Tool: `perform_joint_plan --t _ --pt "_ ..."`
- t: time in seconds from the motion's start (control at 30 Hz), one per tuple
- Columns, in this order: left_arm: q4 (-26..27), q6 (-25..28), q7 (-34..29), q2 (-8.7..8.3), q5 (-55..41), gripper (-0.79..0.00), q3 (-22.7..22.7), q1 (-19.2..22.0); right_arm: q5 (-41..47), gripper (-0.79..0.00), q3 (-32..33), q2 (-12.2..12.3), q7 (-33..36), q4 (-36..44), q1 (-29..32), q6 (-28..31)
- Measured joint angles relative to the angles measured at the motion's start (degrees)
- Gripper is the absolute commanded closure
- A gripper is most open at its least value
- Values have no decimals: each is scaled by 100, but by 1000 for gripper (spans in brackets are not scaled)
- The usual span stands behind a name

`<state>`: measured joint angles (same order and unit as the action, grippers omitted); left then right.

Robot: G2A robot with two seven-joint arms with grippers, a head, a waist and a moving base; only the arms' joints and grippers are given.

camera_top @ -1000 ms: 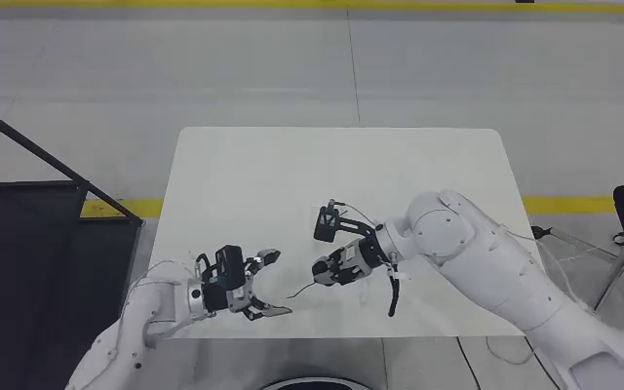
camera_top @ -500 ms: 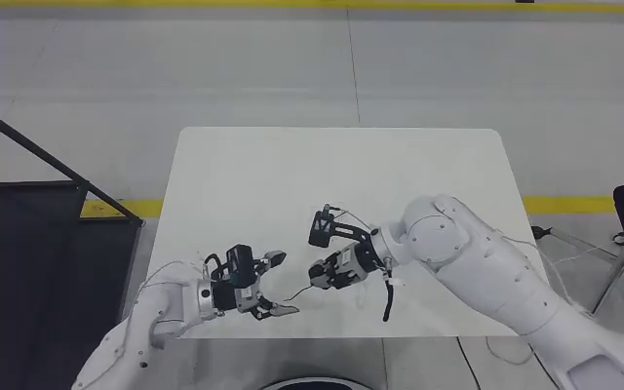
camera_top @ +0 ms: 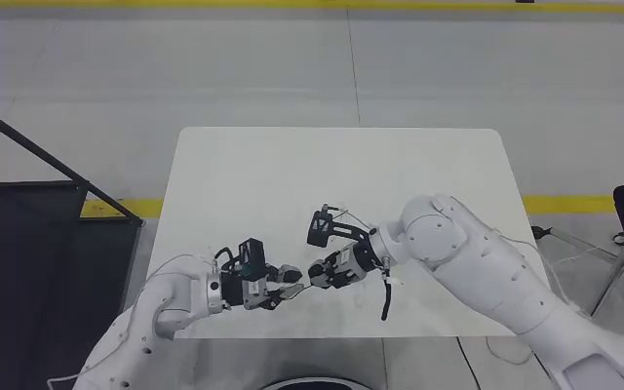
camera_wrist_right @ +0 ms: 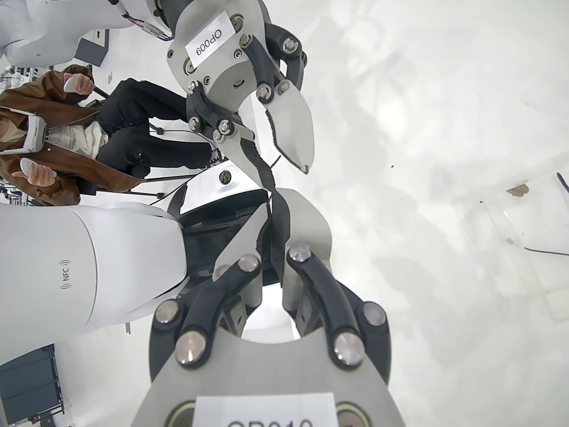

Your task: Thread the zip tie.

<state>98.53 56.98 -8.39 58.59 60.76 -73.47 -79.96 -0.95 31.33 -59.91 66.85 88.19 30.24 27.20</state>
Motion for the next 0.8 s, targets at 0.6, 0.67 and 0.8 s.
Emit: perform_joint_plan --t 0.6,0.67,0.8 --pt "-98 80 -176 -46 -335 -292 92 142 -44 0 103 -85 83 -60 37 -69" --pt "-86 39 -146 -51 -326 -292 77 131 -54 0 113 -91 111 -54 42 -80" --pt "-80 28 -93 -60 -307 -292 66 119 -72 0 132 -105 138 -54 53 -94"
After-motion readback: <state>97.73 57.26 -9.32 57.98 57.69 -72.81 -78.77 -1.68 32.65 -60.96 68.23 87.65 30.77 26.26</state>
